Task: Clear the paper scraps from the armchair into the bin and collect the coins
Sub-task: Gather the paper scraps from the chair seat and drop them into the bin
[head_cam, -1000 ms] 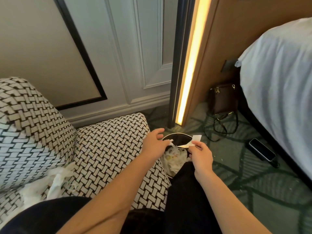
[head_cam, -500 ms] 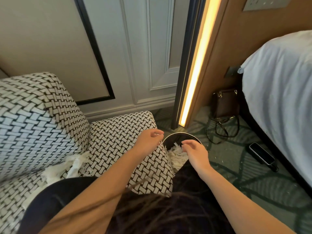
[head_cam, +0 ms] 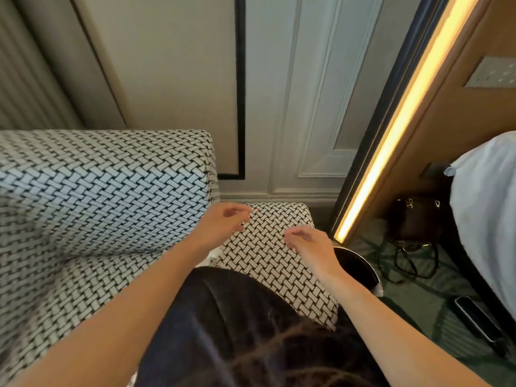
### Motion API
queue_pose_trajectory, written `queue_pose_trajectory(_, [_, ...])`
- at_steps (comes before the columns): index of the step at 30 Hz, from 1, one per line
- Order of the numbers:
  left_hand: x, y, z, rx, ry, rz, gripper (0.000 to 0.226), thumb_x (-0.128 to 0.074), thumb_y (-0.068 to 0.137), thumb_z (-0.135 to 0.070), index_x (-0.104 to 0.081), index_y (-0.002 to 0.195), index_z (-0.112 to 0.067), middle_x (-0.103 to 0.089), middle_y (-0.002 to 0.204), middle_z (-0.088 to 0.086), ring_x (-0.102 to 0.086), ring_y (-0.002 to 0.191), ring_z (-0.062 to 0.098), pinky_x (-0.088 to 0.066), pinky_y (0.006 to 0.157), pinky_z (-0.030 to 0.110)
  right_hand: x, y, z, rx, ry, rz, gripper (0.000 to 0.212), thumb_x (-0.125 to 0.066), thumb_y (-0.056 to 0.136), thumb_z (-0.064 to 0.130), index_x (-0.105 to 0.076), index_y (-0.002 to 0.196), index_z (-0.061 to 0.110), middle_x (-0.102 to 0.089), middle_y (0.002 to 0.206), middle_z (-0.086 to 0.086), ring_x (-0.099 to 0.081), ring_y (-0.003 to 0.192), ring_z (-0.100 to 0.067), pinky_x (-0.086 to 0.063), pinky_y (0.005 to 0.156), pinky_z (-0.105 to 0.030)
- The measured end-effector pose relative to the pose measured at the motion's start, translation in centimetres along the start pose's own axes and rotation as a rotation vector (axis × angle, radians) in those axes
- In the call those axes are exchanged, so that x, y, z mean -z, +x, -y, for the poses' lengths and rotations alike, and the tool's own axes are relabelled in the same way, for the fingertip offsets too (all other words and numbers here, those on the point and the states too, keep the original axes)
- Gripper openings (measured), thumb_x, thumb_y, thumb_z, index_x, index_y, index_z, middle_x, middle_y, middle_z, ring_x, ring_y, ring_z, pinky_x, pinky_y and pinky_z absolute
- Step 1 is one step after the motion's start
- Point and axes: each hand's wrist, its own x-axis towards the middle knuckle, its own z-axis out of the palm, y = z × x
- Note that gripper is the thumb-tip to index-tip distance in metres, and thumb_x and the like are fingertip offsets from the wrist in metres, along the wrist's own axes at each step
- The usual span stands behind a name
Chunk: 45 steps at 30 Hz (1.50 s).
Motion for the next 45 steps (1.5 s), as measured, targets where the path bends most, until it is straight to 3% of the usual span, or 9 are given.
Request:
queue_pose_trajectory(13, [12.7, -4.4, 7.2, 0.101, -0.096, -0.225, 0.019, -0.06, 0.09, -0.024, -0.064, 0.108, -0.023, -0.066, 0.106, -0.004, -0.064, 0.094, 0.011, -0.049, 0.089, 0.033, -13.5, -1.2, 9.1, 0.107, 0.138, 0.124, 0.017, -0.053, 0.094, 0.017, -0.068, 0.094, 0.025, -0.063, 0.111, 0.009, -0.054, 0.103, -0.007, -0.04, 0.095, -0.029])
queue_pose_trajectory(18, [13.4, -5.2, 9.9, 0.141, -0.083, -0.236, 0.017, -0.06, 0.09, -0.023, -0.064, 0.107, -0.024, -0.066, 0.1, -0.005, -0.064, 0.085, 0.006, -0.046, 0.075, 0.021, -17.6, 0.5, 6.4, 0.112, -0.356, 0.077, 0.029, -0.052, 0.092, 0.023, -0.058, 0.121, 0.021, -0.043, 0.14, -0.008, -0.032, 0.135, -0.025, -0.023, 0.111, -0.039])
queue_pose_trajectory(23, [12.5, -5.8, 12.4, 0.175, -0.094, -0.204, 0.021, -0.057, 0.091, -0.023, -0.063, 0.111, -0.022, -0.065, 0.106, -0.004, -0.063, 0.092, 0.01, -0.046, 0.08, 0.025, -17.9, 1.8, 4.8, -0.121, -0.616, 0.375, 0.05, -0.044, 0.093, 0.028, -0.033, 0.141, 0.038, -0.017, 0.156, -0.015, 0.006, 0.145, -0.035, -0.005, 0.114, -0.052])
queue_pose_trajectory(26, [11.7, -5.6, 13.5, 0.201, -0.104, -0.196, 0.021, -0.057, 0.091, -0.023, -0.064, 0.111, -0.021, -0.064, 0.107, -0.004, -0.063, 0.09, 0.009, -0.044, 0.077, 0.024, -17.9, 1.9, 5.2, -0.149, -0.744, 0.56, 0.053, -0.043, 0.093, 0.018, -0.034, 0.144, 0.03, -0.019, 0.156, -0.013, 0.002, 0.145, -0.036, -0.004, 0.117, -0.052])
queue_pose_trajectory(28, [11.3, -5.5, 14.0, 0.219, -0.119, -0.186, 0.021, -0.058, 0.091, -0.023, -0.064, 0.111, -0.022, -0.064, 0.107, -0.003, -0.063, 0.09, 0.01, -0.045, 0.079, 0.024, -18.1, 1.9, 5.6, -0.165, -0.844, 0.681, 0.047, -0.043, 0.093, 0.013, -0.042, 0.139, 0.022, -0.042, 0.144, -0.009, -0.036, 0.133, -0.027, -0.028, 0.111, -0.04])
queue_pose_trajectory(30, [11.1, -5.6, 14.6, 0.23, -0.121, -0.184, 0.02, -0.058, 0.091, -0.021, -0.063, 0.11, -0.022, -0.064, 0.108, -0.002, -0.062, 0.09, 0.01, -0.045, 0.079, 0.025, -18.4, 1.9, 5.8, -0.226, -0.845, 0.671, 0.028, -0.046, 0.09, 0.013, -0.055, 0.116, 0.017, -0.059, 0.104, -0.004, -0.056, 0.084, -0.013, -0.045, 0.072, -0.023])
queue_pose_trajectory(36, [10.2, -5.8, 16.5, 0.207, -0.002, -0.323, 0.041, -0.059, 0.088, -0.013, -0.051, 0.127, -0.022, -0.052, 0.124, 0.0, -0.057, 0.077, 0.013, -0.045, 0.055, 0.017, -17.8, 1.5, 5.3, -0.2, -0.622, 0.499, 0.033, -0.05, 0.092, 0.031, -0.056, 0.12, 0.015, -0.061, 0.1, -0.005, -0.05, 0.064, -0.007, -0.036, 0.055, -0.02])
queue_pose_trajectory(41, [9.2, -5.9, 17.8, 0.21, 0.178, -0.205, 0.071, -0.073, 0.077, -0.018, -0.037, 0.137, -0.026, -0.032, 0.144, 0.001, -0.045, 0.12, 0.018, -0.045, 0.098, 0.033, -17.1, 0.9, 5.6, 0.008, -0.609, 0.38, 0.036, -0.045, 0.095, 0.028, -0.046, 0.063, 0.012, -0.042, 0.063, 0.0, -0.035, 0.052, -0.01, -0.029, 0.049, -0.022])
queue_pose_trajectory(45, [8.2, -5.7, 18.2, 0.258, 0.177, -0.205, 0.091, -0.081, 0.069, -0.026, -0.028, 0.142, -0.017, -0.03, 0.148, 0.004, -0.04, 0.13, 0.022, -0.04, 0.105, 0.039, -16.7, 0.1, 5.7, 0.214, -0.532, 0.214, 0.045, -0.044, 0.096, 0.022, -0.034, 0.053, 0.013, -0.035, 0.056, 0.002, -0.029, 0.047, -0.01, -0.025, 0.046, -0.02])
